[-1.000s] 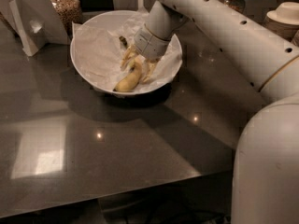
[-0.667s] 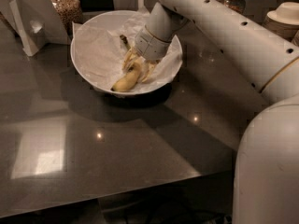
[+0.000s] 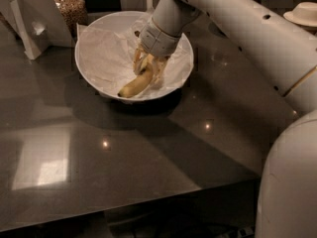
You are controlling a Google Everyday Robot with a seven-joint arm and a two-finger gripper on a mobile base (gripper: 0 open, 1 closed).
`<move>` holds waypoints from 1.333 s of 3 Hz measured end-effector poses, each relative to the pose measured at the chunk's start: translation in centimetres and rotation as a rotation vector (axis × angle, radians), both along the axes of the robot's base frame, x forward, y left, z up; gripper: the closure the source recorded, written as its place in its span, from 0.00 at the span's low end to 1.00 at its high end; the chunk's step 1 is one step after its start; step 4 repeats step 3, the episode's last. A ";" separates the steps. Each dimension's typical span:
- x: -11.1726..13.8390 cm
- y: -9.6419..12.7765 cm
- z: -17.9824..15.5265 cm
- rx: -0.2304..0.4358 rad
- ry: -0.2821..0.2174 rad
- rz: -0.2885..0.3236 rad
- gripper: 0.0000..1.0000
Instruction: Pick banana from white bowl
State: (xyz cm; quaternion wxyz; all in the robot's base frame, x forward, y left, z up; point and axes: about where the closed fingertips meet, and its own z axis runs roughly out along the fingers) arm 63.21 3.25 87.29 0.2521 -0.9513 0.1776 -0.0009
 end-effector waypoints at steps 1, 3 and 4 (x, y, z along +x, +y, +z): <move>-0.1 0.3 2.6 0.011 -0.061 0.011 1.00; -2.2 -0.2 10.0 0.076 -0.225 0.020 1.00; -2.2 -0.2 10.0 0.076 -0.225 0.020 1.00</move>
Offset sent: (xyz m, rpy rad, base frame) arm -0.0117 -0.0015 0.1119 0.0506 -0.2540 0.0202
